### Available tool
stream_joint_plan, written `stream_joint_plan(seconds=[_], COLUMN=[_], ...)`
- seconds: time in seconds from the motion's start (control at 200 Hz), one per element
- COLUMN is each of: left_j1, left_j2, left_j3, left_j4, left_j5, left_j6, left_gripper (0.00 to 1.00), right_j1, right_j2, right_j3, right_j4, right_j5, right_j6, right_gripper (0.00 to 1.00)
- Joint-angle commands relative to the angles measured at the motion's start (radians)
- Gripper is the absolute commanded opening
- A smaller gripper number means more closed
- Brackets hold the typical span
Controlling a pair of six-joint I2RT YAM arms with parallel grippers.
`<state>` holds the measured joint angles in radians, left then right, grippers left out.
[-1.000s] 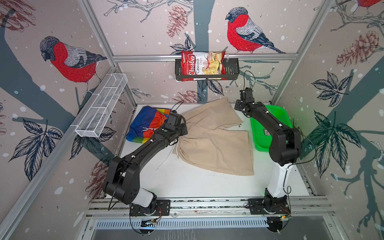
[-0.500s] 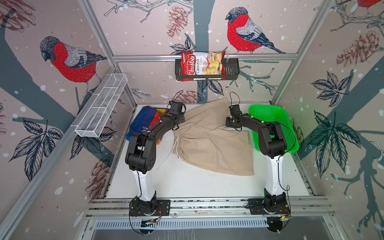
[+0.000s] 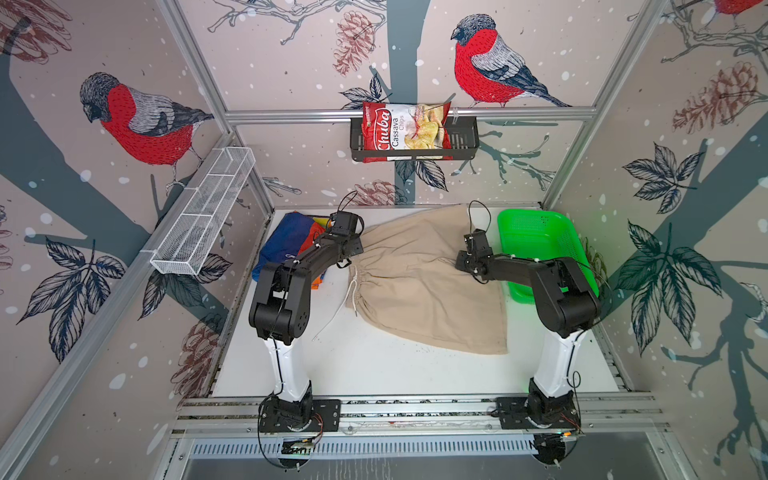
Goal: Fold and stack the shorts
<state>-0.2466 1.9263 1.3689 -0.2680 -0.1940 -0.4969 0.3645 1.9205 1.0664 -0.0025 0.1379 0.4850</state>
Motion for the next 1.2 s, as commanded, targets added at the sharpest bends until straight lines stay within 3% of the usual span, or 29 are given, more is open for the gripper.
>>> stream_joint_plan(seconds=[0.0, 0.195, 0.56, 0.71, 0.89, 1.191], left_j1=[0.011, 0.024, 0.046, 0.060, 0.075, 0.099], left_j2=[0.008, 0.050, 0.167, 0.192, 0.226, 0.278], left_j3=[0.001, 0.025, 0.107, 0.112, 0.112, 0.117], left_j4=[0.053, 0.111, 0.175, 0.202, 0.252, 0.309], left_j5=[0.005, 0.068, 0.166, 0.201, 0.309, 0.388], left_j6=[0.015, 0.019, 0.026, 0.026, 0.026, -0.011], left_gripper=[0.62, 0.63, 0.76, 0.77, 0.77, 0.68], right_j1=[0.004, -0.054, -0.150, -0.178, -0.227, -0.251], right_j2=[-0.035, 0.021, 0.441, 0.538, 0.604, 0.726], right_j3=[-0.009, 0.302, 0.990, 1.098, 1.118, 1.233], right_j4=[-0.185, -0.297, -0.518, -0.459, -0.311, -0.234], right_j5=[-0.024, 0.009, -0.030, -0.093, -0.268, -0.411], right_j6=[0.033, -0.069, -0.199, -0.228, -0.176, -0.109], right_gripper=[0.28, 0.40, 0.53, 0.62, 0.67, 0.65])
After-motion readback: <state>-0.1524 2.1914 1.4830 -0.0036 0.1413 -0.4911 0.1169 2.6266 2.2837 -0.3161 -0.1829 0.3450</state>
